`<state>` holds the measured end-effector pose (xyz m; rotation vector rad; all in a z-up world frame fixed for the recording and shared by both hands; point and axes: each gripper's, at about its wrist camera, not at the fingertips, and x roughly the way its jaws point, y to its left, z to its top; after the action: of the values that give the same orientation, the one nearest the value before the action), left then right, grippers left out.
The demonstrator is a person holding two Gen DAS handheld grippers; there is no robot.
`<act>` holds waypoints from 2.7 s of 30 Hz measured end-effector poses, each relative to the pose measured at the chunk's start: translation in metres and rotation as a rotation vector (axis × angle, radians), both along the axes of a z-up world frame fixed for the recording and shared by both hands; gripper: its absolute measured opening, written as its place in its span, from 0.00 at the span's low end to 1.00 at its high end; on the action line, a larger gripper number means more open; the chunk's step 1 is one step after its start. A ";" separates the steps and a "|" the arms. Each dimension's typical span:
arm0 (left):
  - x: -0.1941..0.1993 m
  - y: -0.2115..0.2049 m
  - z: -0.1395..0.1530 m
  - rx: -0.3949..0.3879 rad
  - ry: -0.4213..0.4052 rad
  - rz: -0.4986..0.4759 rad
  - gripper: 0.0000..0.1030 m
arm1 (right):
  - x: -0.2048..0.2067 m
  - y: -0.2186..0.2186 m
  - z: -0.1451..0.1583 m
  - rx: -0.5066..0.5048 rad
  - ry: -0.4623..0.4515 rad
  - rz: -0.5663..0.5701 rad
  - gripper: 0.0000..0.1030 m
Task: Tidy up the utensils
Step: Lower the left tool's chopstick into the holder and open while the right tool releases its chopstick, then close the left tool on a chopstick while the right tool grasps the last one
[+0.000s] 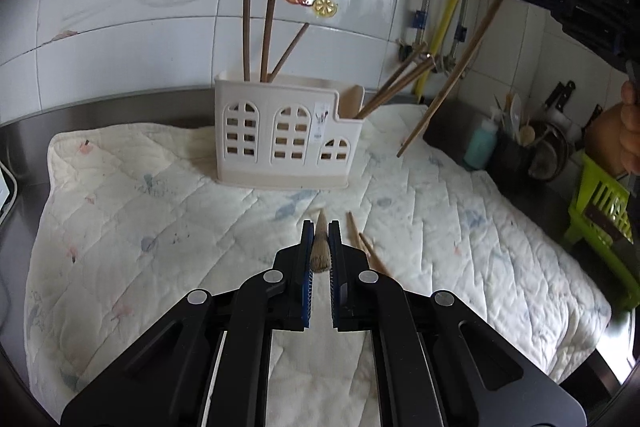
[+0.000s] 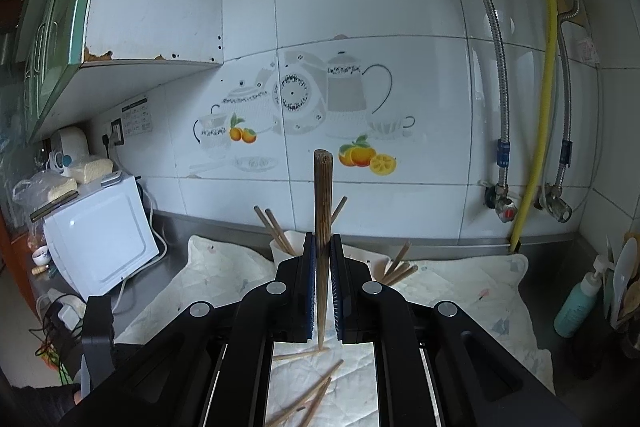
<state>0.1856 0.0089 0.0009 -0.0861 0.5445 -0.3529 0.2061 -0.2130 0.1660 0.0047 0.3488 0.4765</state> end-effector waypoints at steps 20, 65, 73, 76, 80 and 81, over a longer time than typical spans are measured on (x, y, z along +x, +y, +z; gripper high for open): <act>0.042 -0.005 0.126 0.062 -0.205 -0.018 0.05 | 0.105 0.021 0.000 -0.016 -0.035 -0.099 0.07; 0.039 0.027 0.136 0.070 -0.274 0.149 0.60 | -0.029 0.011 -0.130 -0.083 0.262 -0.040 0.27; -0.005 0.047 0.089 0.035 -0.211 0.200 0.79 | -0.078 0.031 -0.207 -0.097 0.433 -0.065 0.22; -0.015 0.055 0.073 0.019 -0.184 0.219 0.81 | -0.085 0.037 -0.220 -0.092 0.460 -0.080 0.21; -0.026 0.062 0.055 0.030 -0.159 0.252 0.83 | -0.092 0.044 -0.234 -0.106 0.484 -0.101 0.19; -0.029 0.063 0.050 0.026 -0.150 0.257 0.83 | -0.091 0.043 -0.236 -0.106 0.488 -0.103 0.18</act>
<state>0.1569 0.0722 0.0509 -0.1018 0.3838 -0.1007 0.1149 -0.1695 -0.0698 0.0358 0.8484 0.3499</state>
